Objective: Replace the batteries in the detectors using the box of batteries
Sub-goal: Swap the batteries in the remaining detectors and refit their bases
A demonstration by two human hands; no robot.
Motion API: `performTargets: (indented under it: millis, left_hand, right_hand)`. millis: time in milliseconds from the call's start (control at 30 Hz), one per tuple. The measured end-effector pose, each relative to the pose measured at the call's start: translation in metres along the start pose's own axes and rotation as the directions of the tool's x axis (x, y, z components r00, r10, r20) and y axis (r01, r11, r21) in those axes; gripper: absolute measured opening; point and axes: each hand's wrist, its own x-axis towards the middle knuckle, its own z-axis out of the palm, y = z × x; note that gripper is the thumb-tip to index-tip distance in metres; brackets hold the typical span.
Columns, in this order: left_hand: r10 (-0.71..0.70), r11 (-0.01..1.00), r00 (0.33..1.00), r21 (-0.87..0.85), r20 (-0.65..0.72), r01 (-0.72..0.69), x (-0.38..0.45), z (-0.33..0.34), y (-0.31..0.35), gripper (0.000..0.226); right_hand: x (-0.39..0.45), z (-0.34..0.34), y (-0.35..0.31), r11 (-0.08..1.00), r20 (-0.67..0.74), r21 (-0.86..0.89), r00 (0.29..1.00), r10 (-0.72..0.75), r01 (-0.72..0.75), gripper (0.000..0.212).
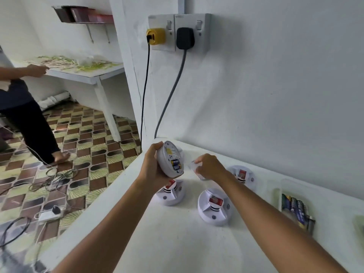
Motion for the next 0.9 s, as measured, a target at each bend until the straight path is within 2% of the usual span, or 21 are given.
performTargets:
  millis: [100, 200, 233, 267, 333, 400, 433, 500, 533, 667, 900]
  left_hand:
    - [-0.007, 1.000, 1.000, 0.011, 0.031, 0.007, 0.007, -0.014, 0.004, 0.037]
    - [-0.029, 0.999, 0.998, 0.016, 0.050, 0.028, 0.016, -0.022, 0.004, 0.038]
    - [-0.038, 0.999, 0.998, 0.020, 0.051, 0.037, 0.018, -0.023, 0.004, 0.039]
    - [-0.049, 0.999, 0.997, 0.021, 0.057, 0.048, 0.019, -0.023, 0.004, 0.039]
    - [-0.073, 0.997, 0.995, 0.026, 0.071, 0.072, 0.022, -0.022, 0.002, 0.039]
    - [-0.086, 0.996, 0.993, 0.033, 0.079, 0.084, 0.023, -0.020, 0.000, 0.040]
    - [-0.090, 0.995, 0.993, 0.038, 0.082, 0.087, 0.024, -0.019, -0.001, 0.042]
    - [-0.089, 0.995, 0.992, 0.047, 0.086, 0.086, 0.025, -0.019, -0.004, 0.044]
    - [-0.085, 0.996, 0.992, 0.049, 0.090, 0.080, 0.025, -0.019, -0.006, 0.045]
    - [-0.064, 0.997, 0.987, 0.060, 0.145, 0.056, 0.022, -0.014, -0.012, 0.044]
    - [-0.058, 0.997, 0.991, 0.066, 0.124, 0.050, 0.015, -0.008, -0.019, 0.037]
  right_hand:
    - [0.015, 0.019, 0.005, 0.982, 0.035, -0.187, 0.999, 0.042, -0.034, 0.018]
    - [0.022, 0.030, 0.007, 0.974, -0.076, -0.213, 0.996, 0.054, -0.069, 0.006]
    - [0.018, 0.030, 0.003, 0.970, -0.082, -0.230, 0.995, 0.059, -0.077, 0.018]
    - [0.016, 0.031, 0.002, 0.971, -0.088, -0.229, 0.995, 0.054, -0.073, 0.021]
    - [0.010, 0.027, -0.003, 0.984, -0.092, -0.157, 0.993, 0.071, -0.085, 0.008]
    - [0.005, 0.018, -0.010, 0.990, -0.107, 0.074, 0.986, 0.127, -0.120, 0.048]
    - [0.001, 0.011, -0.016, 0.962, -0.124, 0.237, 0.978, 0.165, -0.133, 0.059]
    - [-0.009, 0.000, -0.027, 0.859, -0.132, 0.507, 0.978, 0.161, -0.073, 0.062]
    - [-0.017, -0.005, -0.032, 0.808, -0.118, 0.589, 0.985, 0.124, -0.032, 0.060]
    - [-0.044, -0.011, -0.046, 0.763, -0.108, 0.636, 0.992, -0.063, 0.117, 0.037]
    - [-0.070, -0.009, -0.049, 0.844, -0.157, 0.503, 0.980, -0.124, 0.188, 0.048]
